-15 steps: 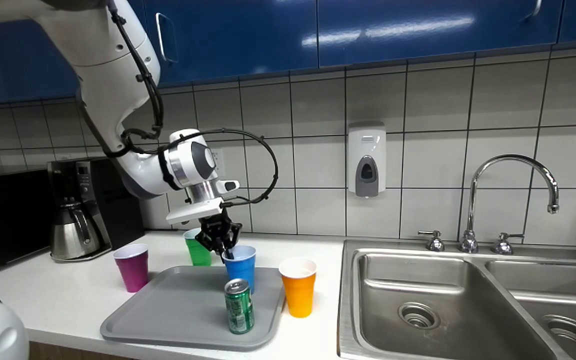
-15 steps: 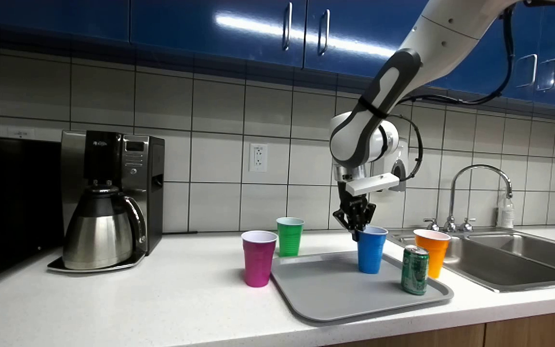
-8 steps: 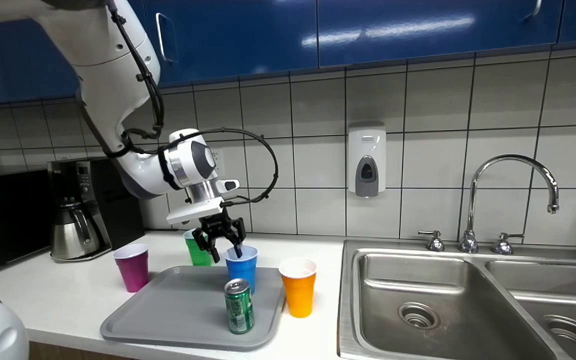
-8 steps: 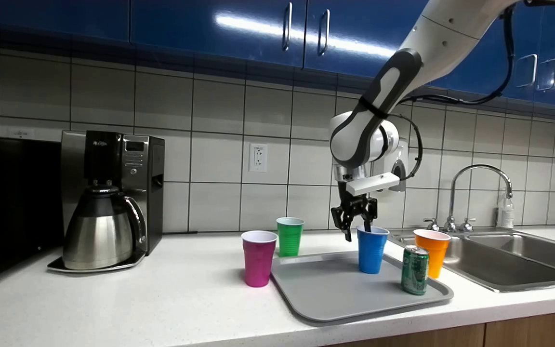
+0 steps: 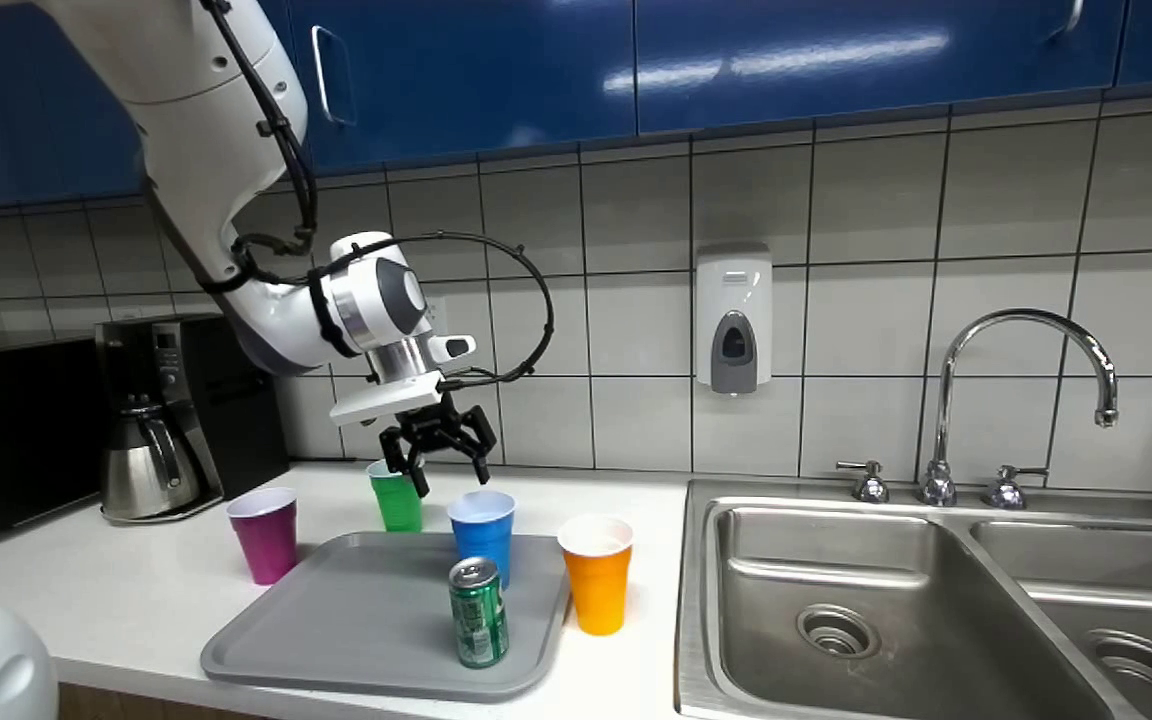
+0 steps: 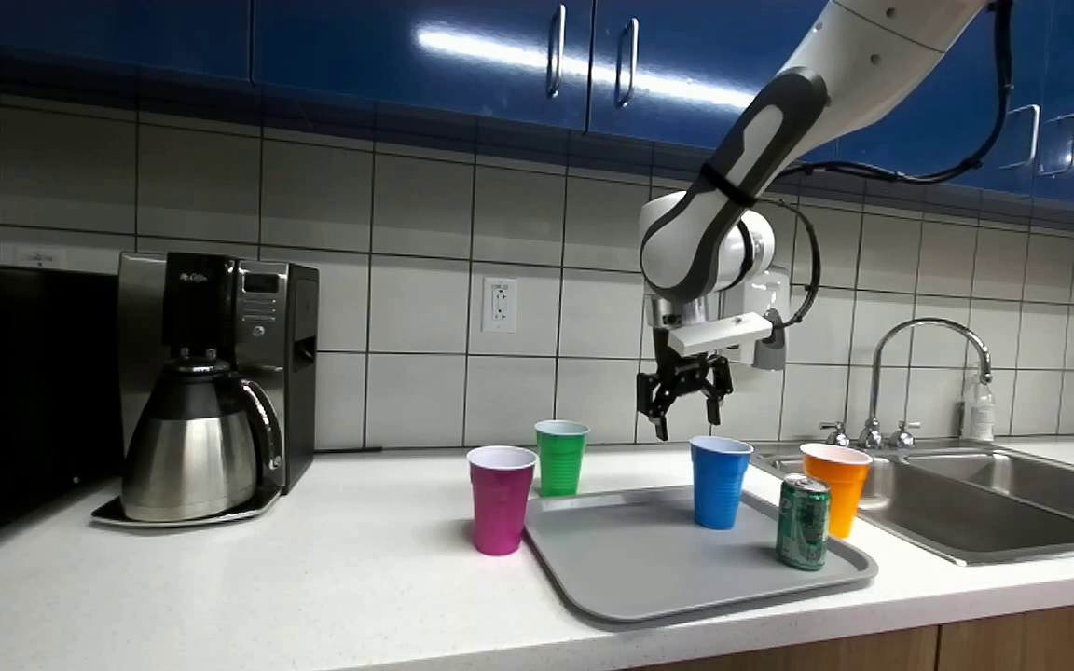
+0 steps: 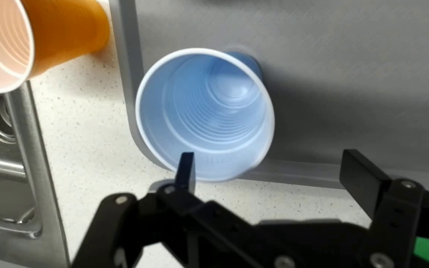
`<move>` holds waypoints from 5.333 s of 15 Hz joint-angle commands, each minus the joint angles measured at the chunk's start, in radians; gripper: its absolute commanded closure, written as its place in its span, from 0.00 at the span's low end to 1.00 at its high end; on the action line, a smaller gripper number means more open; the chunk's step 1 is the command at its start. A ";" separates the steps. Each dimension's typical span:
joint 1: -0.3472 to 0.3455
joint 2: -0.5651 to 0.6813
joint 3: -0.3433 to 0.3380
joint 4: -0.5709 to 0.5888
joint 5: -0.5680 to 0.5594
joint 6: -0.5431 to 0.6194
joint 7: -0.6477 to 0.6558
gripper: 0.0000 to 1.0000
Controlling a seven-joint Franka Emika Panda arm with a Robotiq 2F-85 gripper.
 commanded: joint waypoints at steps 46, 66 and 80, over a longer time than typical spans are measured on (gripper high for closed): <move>0.024 0.117 0.062 0.169 0.097 0.065 0.069 0.00; 0.079 0.271 0.033 0.331 0.116 0.128 0.108 0.00; 0.109 0.343 0.005 0.383 0.122 0.139 0.120 0.34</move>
